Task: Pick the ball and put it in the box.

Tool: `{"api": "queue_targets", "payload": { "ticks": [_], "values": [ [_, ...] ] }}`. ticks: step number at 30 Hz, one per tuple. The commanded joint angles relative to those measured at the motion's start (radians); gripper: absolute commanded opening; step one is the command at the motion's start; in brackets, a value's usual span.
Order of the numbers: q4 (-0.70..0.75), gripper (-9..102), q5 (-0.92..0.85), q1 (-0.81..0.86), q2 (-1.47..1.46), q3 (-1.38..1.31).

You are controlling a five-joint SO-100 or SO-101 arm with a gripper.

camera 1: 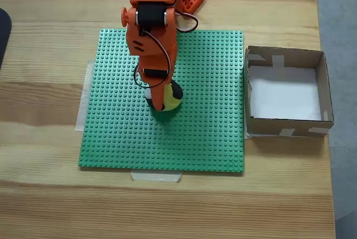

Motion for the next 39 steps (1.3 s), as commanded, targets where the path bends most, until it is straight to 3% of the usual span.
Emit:
{"api": "queue_targets", "payload": {
  "ticks": [1,39],
  "values": [
    [-0.018,38,0.014,-0.009,0.021,-0.005],
    [-0.224,28,0.003,0.005,0.167,0.126]
  ]
}}
